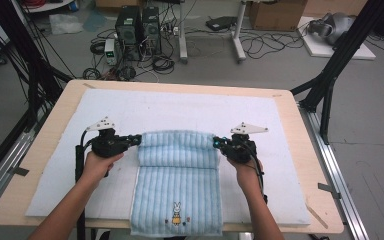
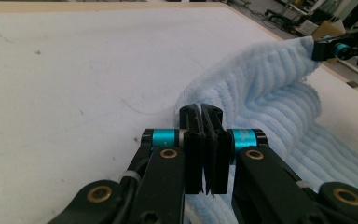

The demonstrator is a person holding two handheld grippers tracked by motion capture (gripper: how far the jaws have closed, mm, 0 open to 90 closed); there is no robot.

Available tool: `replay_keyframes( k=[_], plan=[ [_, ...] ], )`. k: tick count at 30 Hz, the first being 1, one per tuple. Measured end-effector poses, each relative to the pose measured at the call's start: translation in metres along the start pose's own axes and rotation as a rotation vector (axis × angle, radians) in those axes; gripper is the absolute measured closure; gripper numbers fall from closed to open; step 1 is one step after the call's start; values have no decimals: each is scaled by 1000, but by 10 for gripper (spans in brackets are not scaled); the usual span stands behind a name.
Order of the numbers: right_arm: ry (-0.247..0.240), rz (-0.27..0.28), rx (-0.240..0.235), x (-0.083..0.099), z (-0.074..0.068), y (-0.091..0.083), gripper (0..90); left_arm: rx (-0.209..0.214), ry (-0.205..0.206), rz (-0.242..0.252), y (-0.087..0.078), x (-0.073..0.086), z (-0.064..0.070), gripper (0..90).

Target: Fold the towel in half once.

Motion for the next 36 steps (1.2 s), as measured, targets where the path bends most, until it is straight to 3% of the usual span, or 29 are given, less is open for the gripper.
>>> replay_keyframes(
  k=[3, 6, 12, 18, 20, 22, 24, 27, 29, 31, 36],
  plan=[
    [2, 11, -8, 7, -6, -12, 877, 2, 10, -3, -9, 9, 4, 870],
    [6, 19, -28, 15, -13, -20, 877, 42, -2, -23, -15, 20, 10, 869],
    [5, -36, -56, 42, -26, -31, 877, 88, 34, -83, -24, 43, 26, 868],
    [0, -137, -66, 68, -35, -34, 875, 124, 47, -165, -25, 67, 34, 865],
    [-3, -166, -70, 74, -37, -33, 844, 114, 43, -166, -24, 70, 32, 834],
    [21, -169, -69, 75, -36, -33, 719, 76, 33, -143, -23, 64, 26, 620],
    [51, -123, -57, 68, -30, -34, 632, 34, 36, -90, -23, 52, 18, 495],
    [88, -57, -9, 55, -15, -34, 614, -13, 16, -9, -23, 29, 5, 469],
    [114, -37, 18, 48, -5, -30, 615, -34, -24, 17, -18, 19, -4, 470],
    [135, -33, 34, 44, 3, -24, 622, -48, -45, -2, -8, 19, -9, 497],
    [145, -147, 59, 61, 12, 2, 633, -64, -63, -125, 17, 37, -12, 545]
  ],
)
Point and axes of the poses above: each handheld gripper's, and its own axes: y roughly forward along the jaws, x roughly out of its underside, z roughly to its right, the point moved 9 cm from there along y, roughly forward along the jaws, and after that the axes turned 2 degrees about -x, right-handed, at the moved point
